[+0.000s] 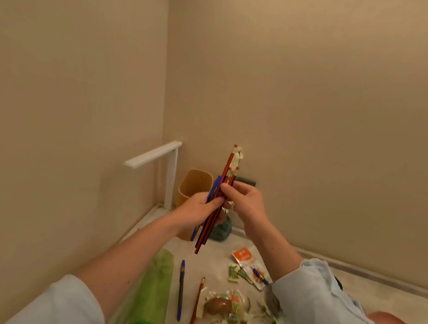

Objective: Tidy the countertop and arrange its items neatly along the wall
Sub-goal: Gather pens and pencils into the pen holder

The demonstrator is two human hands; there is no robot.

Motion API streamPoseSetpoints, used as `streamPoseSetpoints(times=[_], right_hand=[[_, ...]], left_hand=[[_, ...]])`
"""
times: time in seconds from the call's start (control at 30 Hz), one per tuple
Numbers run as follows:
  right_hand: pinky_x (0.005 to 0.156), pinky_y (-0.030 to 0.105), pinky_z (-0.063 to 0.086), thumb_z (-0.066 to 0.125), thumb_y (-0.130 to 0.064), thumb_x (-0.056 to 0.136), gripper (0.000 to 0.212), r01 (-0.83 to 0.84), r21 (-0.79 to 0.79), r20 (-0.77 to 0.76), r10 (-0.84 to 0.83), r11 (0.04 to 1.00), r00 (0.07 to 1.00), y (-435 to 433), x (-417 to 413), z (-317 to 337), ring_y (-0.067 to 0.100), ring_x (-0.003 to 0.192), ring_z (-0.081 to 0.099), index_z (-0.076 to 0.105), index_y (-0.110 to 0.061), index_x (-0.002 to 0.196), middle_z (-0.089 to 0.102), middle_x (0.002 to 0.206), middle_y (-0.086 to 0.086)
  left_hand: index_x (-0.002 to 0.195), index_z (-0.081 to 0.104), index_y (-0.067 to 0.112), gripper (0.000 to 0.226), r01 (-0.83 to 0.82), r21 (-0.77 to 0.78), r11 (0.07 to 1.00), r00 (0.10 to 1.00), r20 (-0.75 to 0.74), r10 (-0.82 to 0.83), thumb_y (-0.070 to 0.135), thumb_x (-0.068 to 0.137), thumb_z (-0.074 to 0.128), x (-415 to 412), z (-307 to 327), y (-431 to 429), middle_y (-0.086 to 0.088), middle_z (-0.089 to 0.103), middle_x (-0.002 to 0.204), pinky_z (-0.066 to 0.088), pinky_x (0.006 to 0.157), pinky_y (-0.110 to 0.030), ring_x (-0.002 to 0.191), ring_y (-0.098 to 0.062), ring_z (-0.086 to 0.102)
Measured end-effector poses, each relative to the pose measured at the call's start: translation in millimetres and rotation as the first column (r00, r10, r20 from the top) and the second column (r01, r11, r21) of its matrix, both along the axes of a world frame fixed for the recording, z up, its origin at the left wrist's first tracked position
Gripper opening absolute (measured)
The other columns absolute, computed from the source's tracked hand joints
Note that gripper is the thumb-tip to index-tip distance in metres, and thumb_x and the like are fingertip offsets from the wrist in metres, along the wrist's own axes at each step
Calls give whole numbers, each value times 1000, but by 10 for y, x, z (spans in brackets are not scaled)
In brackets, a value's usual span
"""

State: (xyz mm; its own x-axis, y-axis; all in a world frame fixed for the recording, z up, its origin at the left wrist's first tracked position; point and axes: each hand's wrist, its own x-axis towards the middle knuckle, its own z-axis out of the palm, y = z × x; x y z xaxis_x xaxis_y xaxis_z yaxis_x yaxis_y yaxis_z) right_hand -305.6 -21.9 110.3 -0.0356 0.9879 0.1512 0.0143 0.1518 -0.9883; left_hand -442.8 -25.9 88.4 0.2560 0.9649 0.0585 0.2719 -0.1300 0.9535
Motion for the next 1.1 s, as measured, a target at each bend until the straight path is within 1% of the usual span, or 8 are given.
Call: streamPoseSetpoints(times=[0.13, 0.23, 0.33, 0.53, 0.67, 0.8, 0.9, 1.1], right_hand=[[58, 14, 49, 65, -13, 90, 14, 2, 96, -15, -1, 995, 1000, 316, -193, 232, 4, 71, 68, 75, -10, 98, 75, 85, -1], [69, 15, 50, 64, -17, 90, 18, 9, 155, 40, -16, 988, 999, 554, -323, 335, 5, 87, 70, 75, -14, 103, 76, 94, -3], [59, 7, 46, 63, -17, 91, 20, 20, 182, 63, -32, 983, 998, 778, -433, 379, -1, 82, 65, 74, -14, 107, 75, 97, -3], [65, 15, 51, 63, -16, 91, 16, 50, 189, 69, -64, 981, 996, 1211, -575, 180, 4, 85, 69, 74, -18, 103, 75, 93, -4], [80, 30, 58, 64, -19, 90, 16, 72, 156, 145, -95, 985, 985, 1393, -595, -143, 9, 91, 70, 75, -19, 102, 76, 94, -6], [79, 37, 60, 66, -19, 89, 11, 89, 109, 212, -111, 990, 971, 1425, -598, -437, 14, 87, 71, 75, -25, 93, 75, 87, -6], [79, 39, 60, 67, -22, 87, 12, 100, 159, 288, -143, 982, 947, 1411, -592, -561, 8, 84, 70, 76, -24, 94, 75, 85, -8], [94, 30, 54, 70, -20, 85, 42, 132, 214, 323, -197, 968, 925, 1197, -516, -566, 8, 109, 63, 63, -18, 127, 68, 120, -2]], left_hand=[[100, 60, 27, 21, -40, 125, 991, 992, -114, 54, 38, 101, 42, -160, 274, 332, -3, 68, 97, 53, 85, -32, 95, -20, 66], [93, 62, 25, 22, -46, 244, 969, 959, -260, 111, 40, 98, 47, -290, 399, 623, -9, 66, 84, 57, 78, -44, 81, -26, 68], [91, 64, 20, 30, -71, 291, 954, 896, -402, 189, 45, 97, 47, -420, 467, 898, -1, 66, 75, 53, 66, -34, 70, -16, 66], [92, 64, 22, 24, -101, 268, 958, 914, -356, 196, 39, 98, 49, -522, 297, 1338, 0, 67, 79, 49, 65, -28, 74, -13, 65], [100, 65, 25, 20, -97, 235, 967, 879, -436, 194, 38, 97, 51, -541, 9, 1503, 1, 70, 94, 54, 80, -36, 88, -15, 66], [97, 64, 28, 13, -117, 186, 976, 872, -450, 191, 38, 95, 55, -550, -258, 1535, 6, 65, 83, 55, 75, -38, 80, -17, 63], [101, 66, 24, 19, -178, 168, 969, 881, -412, 234, 39, 89, 64, -574, -405, 1531, 5, 67, 87, 57, 77, -43, 83, -17, 65], [133, 49, 27, 67, -331, 221, 917, 849, -353, 392, 38, 75, 79, -586, -438, 1367, 2, 56, 130, 51, 93, -35, 117, -18, 56]])
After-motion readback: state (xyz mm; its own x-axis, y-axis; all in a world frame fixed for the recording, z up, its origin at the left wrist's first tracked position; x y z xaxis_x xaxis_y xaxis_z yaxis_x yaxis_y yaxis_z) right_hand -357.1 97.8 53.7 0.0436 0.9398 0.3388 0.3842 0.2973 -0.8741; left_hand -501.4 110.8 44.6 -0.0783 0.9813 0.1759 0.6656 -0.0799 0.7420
